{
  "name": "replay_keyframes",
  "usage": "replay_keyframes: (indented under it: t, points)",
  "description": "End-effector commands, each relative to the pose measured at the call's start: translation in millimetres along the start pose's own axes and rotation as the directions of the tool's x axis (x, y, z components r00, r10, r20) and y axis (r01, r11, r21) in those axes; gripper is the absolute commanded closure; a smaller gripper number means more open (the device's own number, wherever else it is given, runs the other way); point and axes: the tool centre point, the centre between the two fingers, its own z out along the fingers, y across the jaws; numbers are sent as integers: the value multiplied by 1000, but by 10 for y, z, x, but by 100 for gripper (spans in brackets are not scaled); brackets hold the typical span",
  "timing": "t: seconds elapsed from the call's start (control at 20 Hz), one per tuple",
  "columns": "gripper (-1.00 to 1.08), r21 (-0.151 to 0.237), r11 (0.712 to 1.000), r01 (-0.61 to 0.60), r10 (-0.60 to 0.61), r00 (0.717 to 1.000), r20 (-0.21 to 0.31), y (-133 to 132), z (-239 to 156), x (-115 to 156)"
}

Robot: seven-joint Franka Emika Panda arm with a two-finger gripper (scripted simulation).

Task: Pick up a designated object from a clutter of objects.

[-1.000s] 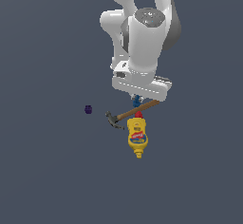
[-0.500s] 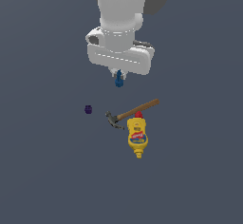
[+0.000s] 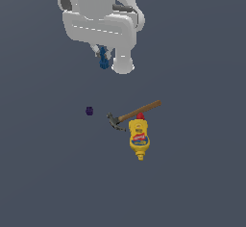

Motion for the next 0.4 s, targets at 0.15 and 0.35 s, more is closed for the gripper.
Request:
replay_keyframes:
  t: [0.15, 0.35]
  points:
    - [108, -2, 1000, 1, -1, 1000, 1, 149, -200, 22]
    - [108, -2, 1000, 1, -1, 1000, 1, 181, -241, 30]
